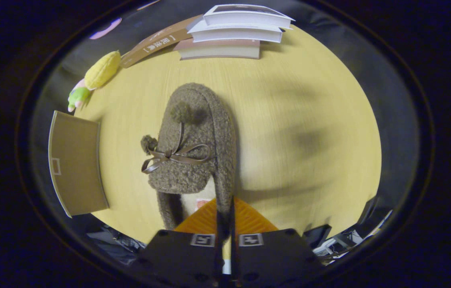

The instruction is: Open the storage box then place both shoes into the box .Put the left shoe in first, then the right shoe, with the right side of both shoes facing outward in a uniform manner.

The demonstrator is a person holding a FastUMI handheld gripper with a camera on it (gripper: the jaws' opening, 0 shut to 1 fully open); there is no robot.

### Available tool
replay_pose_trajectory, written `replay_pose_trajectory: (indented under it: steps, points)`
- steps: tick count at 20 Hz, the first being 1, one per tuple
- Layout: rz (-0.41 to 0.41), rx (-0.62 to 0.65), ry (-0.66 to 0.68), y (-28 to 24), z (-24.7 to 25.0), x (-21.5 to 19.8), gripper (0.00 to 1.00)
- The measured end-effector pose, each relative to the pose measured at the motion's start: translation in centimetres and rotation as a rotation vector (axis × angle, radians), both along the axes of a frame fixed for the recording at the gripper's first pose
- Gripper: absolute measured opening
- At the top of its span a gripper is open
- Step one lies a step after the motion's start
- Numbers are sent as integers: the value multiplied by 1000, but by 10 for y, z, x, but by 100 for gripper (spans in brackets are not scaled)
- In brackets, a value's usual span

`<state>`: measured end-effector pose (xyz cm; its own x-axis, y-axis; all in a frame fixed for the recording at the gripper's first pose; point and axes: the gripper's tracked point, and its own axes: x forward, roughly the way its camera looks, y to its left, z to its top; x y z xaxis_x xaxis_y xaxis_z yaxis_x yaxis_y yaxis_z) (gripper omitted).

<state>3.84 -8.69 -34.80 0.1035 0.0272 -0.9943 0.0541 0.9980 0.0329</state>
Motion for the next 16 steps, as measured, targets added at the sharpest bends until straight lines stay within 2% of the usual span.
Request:
replay_pose_trajectory:
  steps: [1,3,8,13,16]
  points:
    - [-19,3,0,0,-2,1,4]
    - [-59,29,1,3,1,0,4]
    - [-193,211,-19,19,9,5,4]
    - [-200,299,-37,38,43,0,4]
    - [-159,400,-63,76,93,-3,3]
